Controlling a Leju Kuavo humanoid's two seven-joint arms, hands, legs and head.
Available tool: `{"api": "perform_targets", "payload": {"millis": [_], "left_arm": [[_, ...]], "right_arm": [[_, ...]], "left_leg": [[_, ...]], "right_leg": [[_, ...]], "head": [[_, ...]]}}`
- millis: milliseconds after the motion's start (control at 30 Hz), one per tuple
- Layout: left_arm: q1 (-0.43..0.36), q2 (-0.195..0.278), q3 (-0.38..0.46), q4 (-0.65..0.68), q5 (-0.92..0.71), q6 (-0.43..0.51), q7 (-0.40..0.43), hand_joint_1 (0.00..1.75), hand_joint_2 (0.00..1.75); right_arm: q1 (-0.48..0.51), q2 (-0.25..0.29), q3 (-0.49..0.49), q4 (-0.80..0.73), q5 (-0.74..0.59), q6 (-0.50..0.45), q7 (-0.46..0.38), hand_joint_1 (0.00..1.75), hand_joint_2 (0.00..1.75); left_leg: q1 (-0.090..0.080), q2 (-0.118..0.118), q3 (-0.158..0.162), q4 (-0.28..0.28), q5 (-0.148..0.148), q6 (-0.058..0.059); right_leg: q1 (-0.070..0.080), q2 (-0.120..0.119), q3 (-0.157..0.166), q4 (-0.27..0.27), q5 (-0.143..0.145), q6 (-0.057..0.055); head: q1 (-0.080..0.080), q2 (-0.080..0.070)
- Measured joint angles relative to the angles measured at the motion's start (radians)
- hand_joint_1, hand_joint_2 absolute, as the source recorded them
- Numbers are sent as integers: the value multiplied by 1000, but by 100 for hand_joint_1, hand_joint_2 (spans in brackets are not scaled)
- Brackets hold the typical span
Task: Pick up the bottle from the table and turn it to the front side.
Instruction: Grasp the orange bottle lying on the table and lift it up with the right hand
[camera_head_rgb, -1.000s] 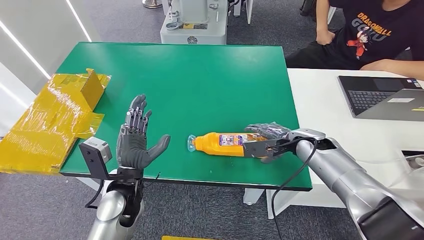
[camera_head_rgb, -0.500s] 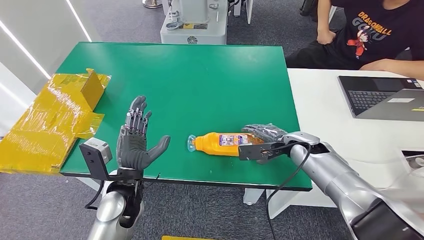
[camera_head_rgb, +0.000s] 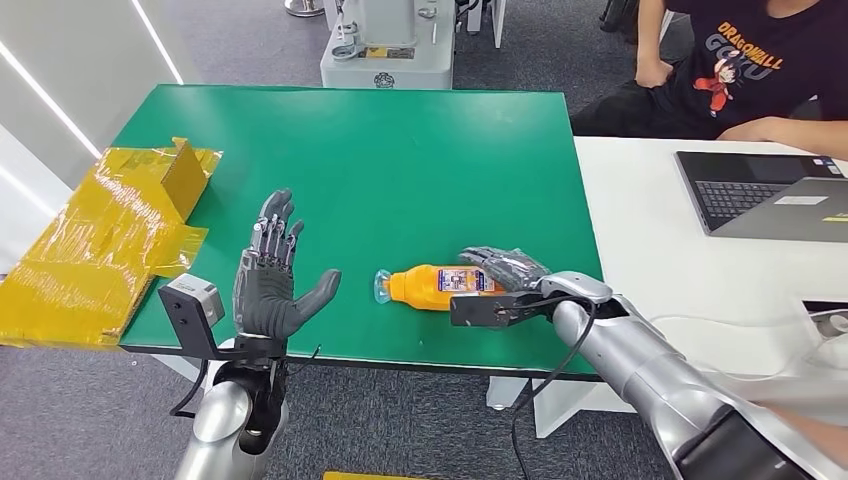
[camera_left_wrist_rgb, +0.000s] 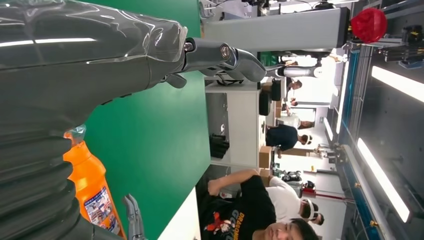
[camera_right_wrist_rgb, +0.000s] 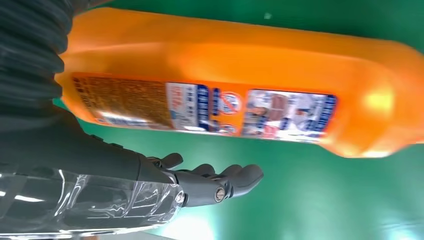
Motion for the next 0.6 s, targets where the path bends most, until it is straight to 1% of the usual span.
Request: {"api": "perform_targets", "payload": {"millis": [233, 600], "left_arm": [[-1, 0, 0, 0, 1, 2, 2, 0, 175], [-7, 0, 0, 2, 12, 4, 6, 0, 175]], "right_arm": [[10, 16, -1, 10, 5, 1, 3, 0, 175], [14, 19, -1, 23, 31, 30, 12, 0, 175]], "left_leg": [[0, 0, 0, 0, 0, 0], [0, 0, 0, 0, 0, 0]], "right_leg": [[0, 0, 0, 0, 0, 0], [0, 0, 0, 0, 0, 0]], "head": [[0, 0], [0, 0]]}}
